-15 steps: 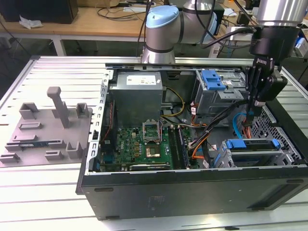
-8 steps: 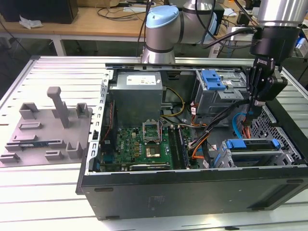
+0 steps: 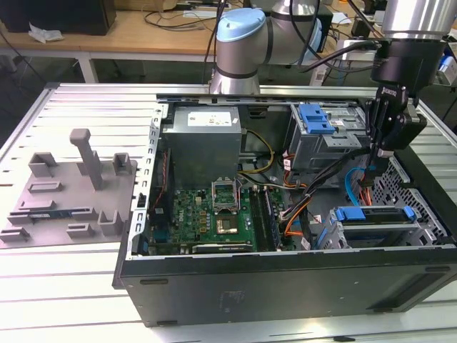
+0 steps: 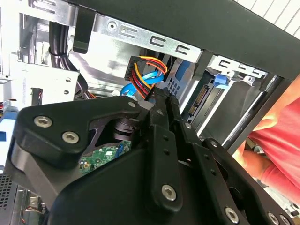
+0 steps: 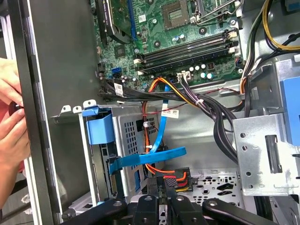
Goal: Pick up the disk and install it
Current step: 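Insert the first disk wire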
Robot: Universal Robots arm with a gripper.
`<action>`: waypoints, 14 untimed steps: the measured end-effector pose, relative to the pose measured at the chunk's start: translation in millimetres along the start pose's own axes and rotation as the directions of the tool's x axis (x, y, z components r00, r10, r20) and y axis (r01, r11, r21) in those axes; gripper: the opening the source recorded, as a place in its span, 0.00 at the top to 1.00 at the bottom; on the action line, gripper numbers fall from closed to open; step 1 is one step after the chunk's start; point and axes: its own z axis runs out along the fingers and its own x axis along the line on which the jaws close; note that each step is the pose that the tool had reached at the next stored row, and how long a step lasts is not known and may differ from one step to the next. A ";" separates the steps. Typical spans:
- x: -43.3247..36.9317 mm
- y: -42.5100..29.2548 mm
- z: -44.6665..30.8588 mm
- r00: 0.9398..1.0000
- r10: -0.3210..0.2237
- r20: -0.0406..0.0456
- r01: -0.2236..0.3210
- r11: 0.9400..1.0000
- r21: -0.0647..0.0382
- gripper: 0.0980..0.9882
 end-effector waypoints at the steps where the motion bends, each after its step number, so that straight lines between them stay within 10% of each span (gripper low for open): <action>1: 0.0 0.0 0.0 1.000 0.000 0.000 0.000 1.000 0.000 0.92; 5: 0.5 -0.8 -0.1 1.000 0.000 0.006 0.000 1.000 -0.001 0.92; 10: 8.8 -4.6 -3.7 0.998 -0.002 0.065 0.002 1.000 -0.012 0.92; 14: 14.1 -5.6 -7.7 0.997 -0.004 0.077 0.006 1.000 -0.022 0.92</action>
